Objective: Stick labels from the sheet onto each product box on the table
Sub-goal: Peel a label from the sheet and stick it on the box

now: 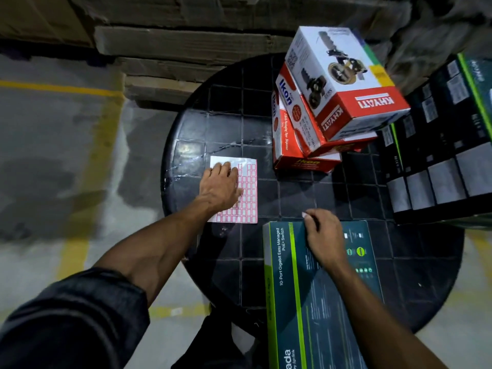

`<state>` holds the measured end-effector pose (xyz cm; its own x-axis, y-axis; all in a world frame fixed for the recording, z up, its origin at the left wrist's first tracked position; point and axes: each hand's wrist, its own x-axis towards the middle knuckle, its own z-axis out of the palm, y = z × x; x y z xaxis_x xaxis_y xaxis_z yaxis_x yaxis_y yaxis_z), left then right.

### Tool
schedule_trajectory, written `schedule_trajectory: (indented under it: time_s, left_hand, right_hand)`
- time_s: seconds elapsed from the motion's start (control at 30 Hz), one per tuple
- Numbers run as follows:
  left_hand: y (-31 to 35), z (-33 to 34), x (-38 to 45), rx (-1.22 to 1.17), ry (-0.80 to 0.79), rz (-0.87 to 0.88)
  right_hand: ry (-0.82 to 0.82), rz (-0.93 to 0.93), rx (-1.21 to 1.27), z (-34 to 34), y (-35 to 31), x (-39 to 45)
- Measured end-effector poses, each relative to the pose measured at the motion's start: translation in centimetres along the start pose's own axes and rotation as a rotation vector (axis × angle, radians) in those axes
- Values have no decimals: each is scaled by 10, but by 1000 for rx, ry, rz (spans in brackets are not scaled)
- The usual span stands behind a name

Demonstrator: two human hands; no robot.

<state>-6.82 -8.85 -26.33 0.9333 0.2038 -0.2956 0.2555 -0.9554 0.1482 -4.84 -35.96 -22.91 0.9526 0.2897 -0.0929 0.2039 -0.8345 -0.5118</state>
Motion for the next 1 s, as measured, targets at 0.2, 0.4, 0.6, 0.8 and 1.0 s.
schedule_trajectory:
  time_s: [0.2, 0.4, 0.6, 0.8, 1.0]
  left_hand:
    - [22, -6, 33, 21, 14, 84]
    - [34, -10, 50, 38, 8, 146]
    - [49, -11, 26, -95, 25, 27]
    - [95, -14, -67, -466, 84, -27]
    - [153, 5, -124, -504, -28, -99]
  right_hand:
    - [108, 9, -74, 10, -2, -4]
    - [85, -23, -63, 10, 3, -1]
    - [98, -44, -74, 11, 5, -2]
    - [7, -99, -38, -3, 4, 2]
    - [-97, -144, -129, -44, 59, 18]
